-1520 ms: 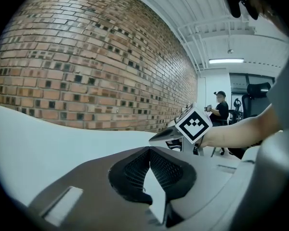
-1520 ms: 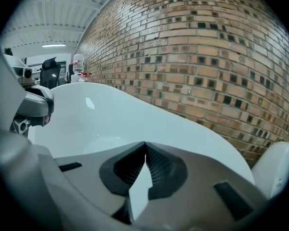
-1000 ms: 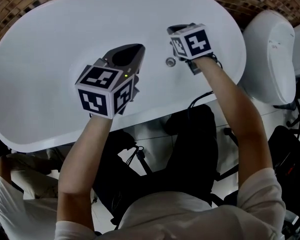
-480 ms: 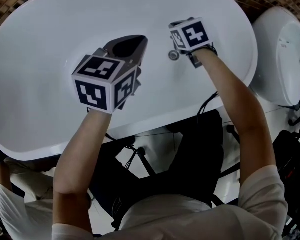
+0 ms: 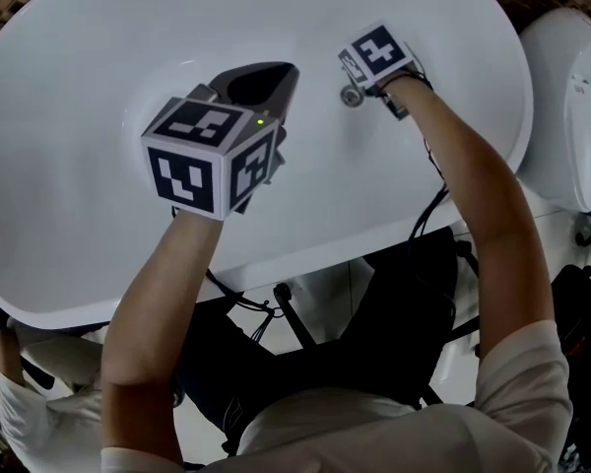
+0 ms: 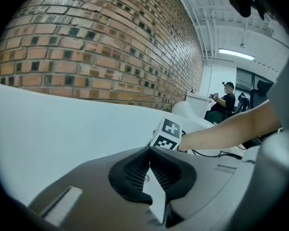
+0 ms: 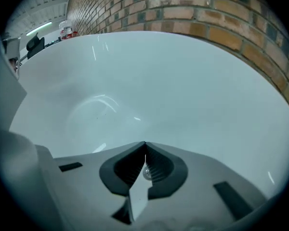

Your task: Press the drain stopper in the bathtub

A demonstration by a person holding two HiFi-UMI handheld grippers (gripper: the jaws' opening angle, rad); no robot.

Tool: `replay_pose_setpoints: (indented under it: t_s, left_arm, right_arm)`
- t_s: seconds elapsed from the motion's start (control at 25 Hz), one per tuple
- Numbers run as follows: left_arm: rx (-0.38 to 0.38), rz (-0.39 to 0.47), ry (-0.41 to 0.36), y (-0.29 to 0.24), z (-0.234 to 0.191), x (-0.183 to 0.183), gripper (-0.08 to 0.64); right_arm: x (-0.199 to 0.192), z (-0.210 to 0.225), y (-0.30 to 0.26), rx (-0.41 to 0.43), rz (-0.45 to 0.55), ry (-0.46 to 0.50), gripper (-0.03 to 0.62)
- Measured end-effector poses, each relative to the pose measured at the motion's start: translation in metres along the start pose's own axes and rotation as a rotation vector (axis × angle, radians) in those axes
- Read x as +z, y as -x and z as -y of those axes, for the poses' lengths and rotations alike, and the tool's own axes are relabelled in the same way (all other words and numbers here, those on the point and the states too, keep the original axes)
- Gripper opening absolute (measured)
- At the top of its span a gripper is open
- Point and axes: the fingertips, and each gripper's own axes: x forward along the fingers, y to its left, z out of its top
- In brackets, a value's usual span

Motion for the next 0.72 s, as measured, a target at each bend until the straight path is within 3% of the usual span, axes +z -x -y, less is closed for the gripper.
replay_pose_setpoints:
  t_s: [0.44, 0.72]
  left_arm:
    - [-0.012, -0.084, 0.015, -0.022, -0.015, -0.023, 0.009]
    - [-0.017, -0.103, 0.088, -0.030, -0.022, -0.047, 0.009]
  right_arm:
    - [-0.036, 0.004, -0.069, 0.073, -0.166, -0.016, 0.015]
    - [-0.072, 0.020, -0.113, 0.057, -0.291, -0.022, 0.015]
